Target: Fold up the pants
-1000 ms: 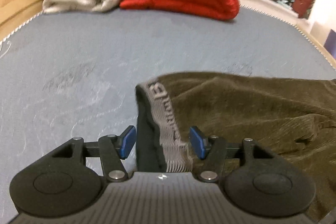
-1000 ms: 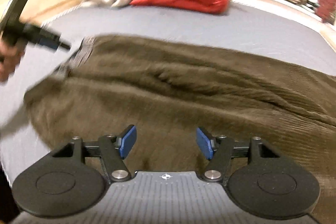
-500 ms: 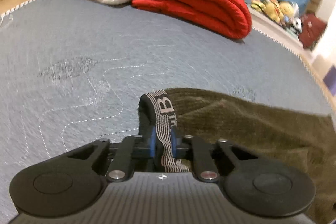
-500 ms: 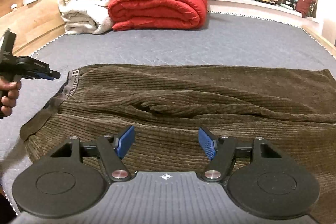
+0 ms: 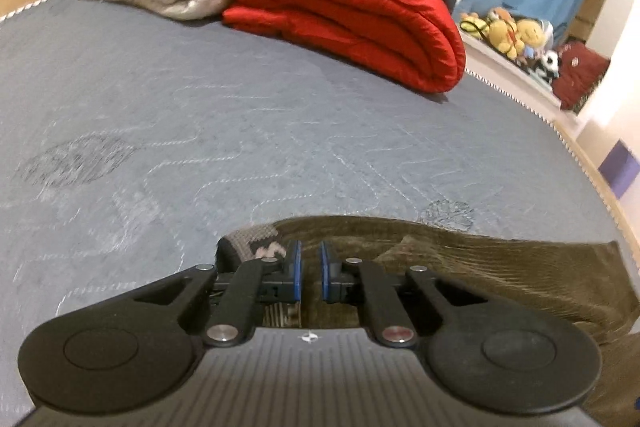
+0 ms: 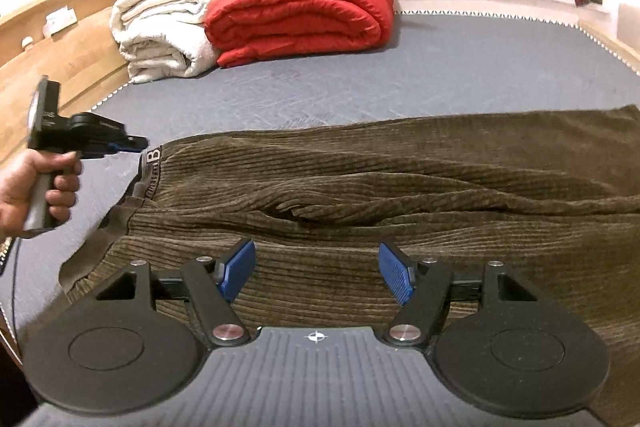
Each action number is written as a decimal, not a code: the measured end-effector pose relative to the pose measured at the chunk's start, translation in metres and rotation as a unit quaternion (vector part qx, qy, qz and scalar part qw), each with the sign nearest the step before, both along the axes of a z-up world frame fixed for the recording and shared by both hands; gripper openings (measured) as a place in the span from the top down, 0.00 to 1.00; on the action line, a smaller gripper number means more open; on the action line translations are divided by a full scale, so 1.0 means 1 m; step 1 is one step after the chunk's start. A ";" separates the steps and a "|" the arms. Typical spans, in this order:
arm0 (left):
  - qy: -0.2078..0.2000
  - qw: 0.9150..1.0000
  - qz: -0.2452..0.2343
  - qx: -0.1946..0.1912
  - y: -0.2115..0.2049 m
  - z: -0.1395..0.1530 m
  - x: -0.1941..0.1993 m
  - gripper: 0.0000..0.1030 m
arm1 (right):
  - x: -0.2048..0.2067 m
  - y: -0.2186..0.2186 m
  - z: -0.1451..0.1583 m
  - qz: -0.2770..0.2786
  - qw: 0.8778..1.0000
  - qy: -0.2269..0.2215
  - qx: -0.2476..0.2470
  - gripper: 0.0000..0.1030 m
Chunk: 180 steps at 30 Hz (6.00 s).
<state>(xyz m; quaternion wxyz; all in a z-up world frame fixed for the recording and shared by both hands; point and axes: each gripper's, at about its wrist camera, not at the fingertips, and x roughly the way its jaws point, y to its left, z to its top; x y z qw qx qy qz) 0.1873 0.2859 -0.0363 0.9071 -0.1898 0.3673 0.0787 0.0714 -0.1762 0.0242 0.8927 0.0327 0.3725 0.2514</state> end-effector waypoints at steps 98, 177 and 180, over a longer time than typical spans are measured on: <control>0.054 0.945 -0.280 0.163 -0.099 0.025 -0.184 0.63 | 0.058 -0.136 -0.011 -0.272 0.954 0.071 0.100 0.30; -0.041 0.870 -0.418 0.258 -0.143 -0.003 -0.192 0.92 | 0.046 -0.258 -0.013 -0.391 0.909 -0.014 0.145 0.93; -0.020 0.860 -0.435 0.267 -0.142 -0.010 -0.200 0.92 | 0.006 -0.252 -0.029 -0.385 0.917 0.029 0.101 0.93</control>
